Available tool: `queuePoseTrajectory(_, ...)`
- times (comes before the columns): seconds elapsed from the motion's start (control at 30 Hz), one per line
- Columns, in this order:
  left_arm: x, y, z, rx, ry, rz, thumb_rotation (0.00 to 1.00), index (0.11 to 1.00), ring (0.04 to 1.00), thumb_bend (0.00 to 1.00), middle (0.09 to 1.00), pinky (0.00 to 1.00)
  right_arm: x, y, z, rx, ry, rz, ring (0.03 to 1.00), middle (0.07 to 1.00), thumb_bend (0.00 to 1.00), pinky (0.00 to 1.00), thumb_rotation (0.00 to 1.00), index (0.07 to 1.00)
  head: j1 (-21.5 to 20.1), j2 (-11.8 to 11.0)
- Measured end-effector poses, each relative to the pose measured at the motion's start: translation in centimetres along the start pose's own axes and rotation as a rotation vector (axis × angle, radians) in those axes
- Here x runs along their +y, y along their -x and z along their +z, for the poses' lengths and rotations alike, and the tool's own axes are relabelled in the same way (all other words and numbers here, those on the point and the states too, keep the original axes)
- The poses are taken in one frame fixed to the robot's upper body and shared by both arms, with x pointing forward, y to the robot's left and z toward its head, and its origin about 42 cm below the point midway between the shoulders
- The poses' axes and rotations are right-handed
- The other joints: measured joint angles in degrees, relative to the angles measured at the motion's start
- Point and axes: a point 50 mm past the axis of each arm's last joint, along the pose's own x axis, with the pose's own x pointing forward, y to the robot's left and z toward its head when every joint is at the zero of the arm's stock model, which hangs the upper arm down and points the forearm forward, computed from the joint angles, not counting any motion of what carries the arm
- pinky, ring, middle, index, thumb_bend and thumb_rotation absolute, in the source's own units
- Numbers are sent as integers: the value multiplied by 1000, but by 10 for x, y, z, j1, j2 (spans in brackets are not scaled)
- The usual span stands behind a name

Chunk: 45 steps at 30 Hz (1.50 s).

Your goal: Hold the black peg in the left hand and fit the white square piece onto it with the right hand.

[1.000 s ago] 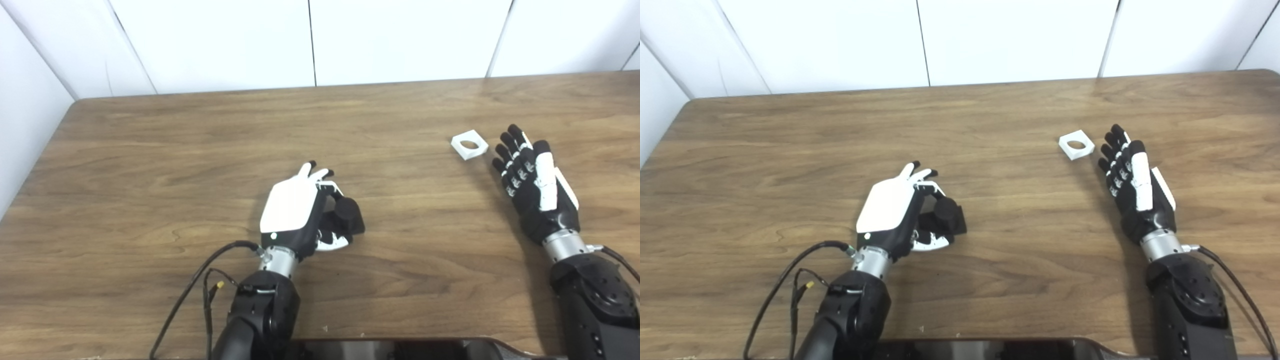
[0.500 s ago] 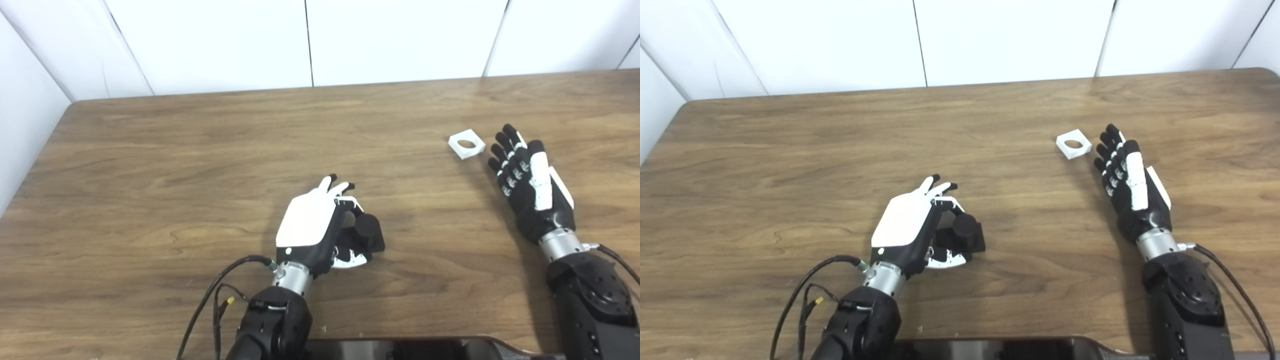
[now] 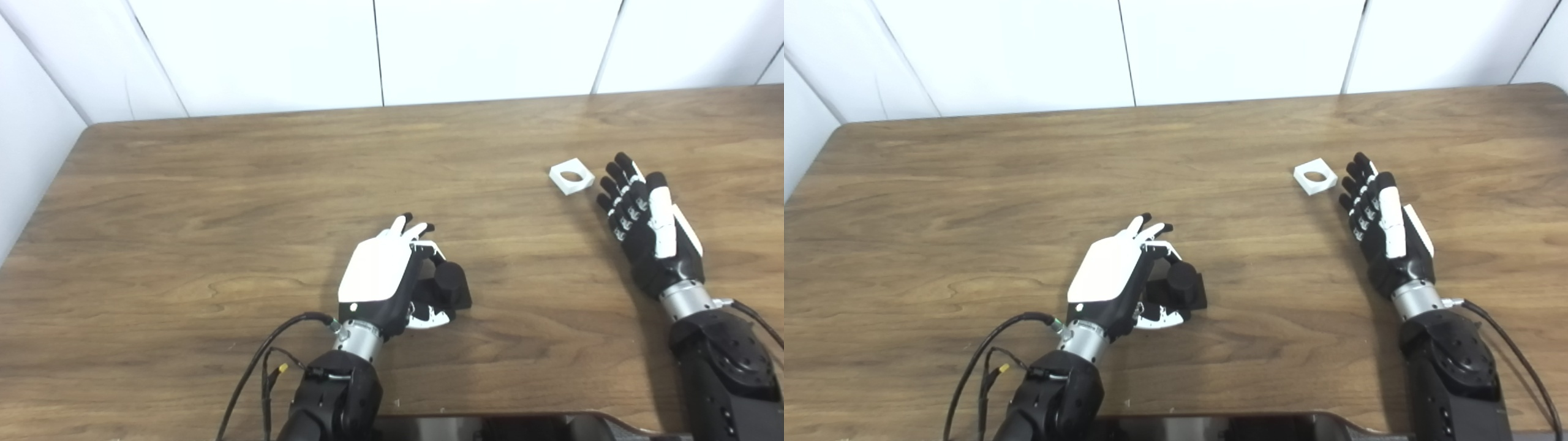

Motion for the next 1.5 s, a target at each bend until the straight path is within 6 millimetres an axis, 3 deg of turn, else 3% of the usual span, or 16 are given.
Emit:
queuePoseTrajectory(0.2, 0, 0, 0, 0, 0, -2, 64, 490, 1000, 519, 910, 936, -2, -1, 2, 6, -1, 3, 1000, 1000, 562, 1000, 923, 1000, 0, -1)
queuePoseTrajectory(0.4, 0, -1, 1, 2, -1, -6, 65, 491, 1000, 518, 911, 929, -4, -4, 5, 9, 7, 6, 1000, 1000, 626, 1000, 740, 1000, -2, -2)
queuePoseTrajectory(0.57, 0, -1, 1, 6, -1, -3, 67, 491, 1000, 517, 914, 925, -6, -8, 9, 17, 71, -1, 1000, 1000, 599, 1000, 713, 1000, -3, -2)
queuePoseTrajectory(0.77, 0, -2, 0, 10, 2, -3, 68, 492, 999, 517, 912, 918, -8, -16, 16, 32, 134, -18, 1000, 1000, 639, 1000, 665, 977, -4, -4)
queuePoseTrajectory(0.97, -1, -2, -1, 11, 3, 2, 67, 492, 1000, 518, 915, 920, -14, -31, 34, 13, 196, -7, 1000, 989, 655, 1000, 624, 963, -6, -5)
queuePoseTrajectory(1.07, -1, -2, -1, 11, 4, 2, 66, 492, 1000, 518, 914, 920, -17, -37, 41, 11, 248, 1, 1000, 981, 674, 1000, 625, 957, -6, -5)
queuePoseTrajectory(1.27, -1, -2, -1, 11, 3, 5, 67, 492, 1000, 518, 913, 919, -20, -41, 44, 32, 354, 1, 960, 936, 734, 970, 482, 854, -8, -9)
queuePoseTrajectory(1.5, -2, -2, -1, 8, 3, 7, 68, 492, 1000, 517, 914, 924, -28, -53, 52, 59, 633, -3, 919, 900, 817, 911, 416, 816, -10, -14)
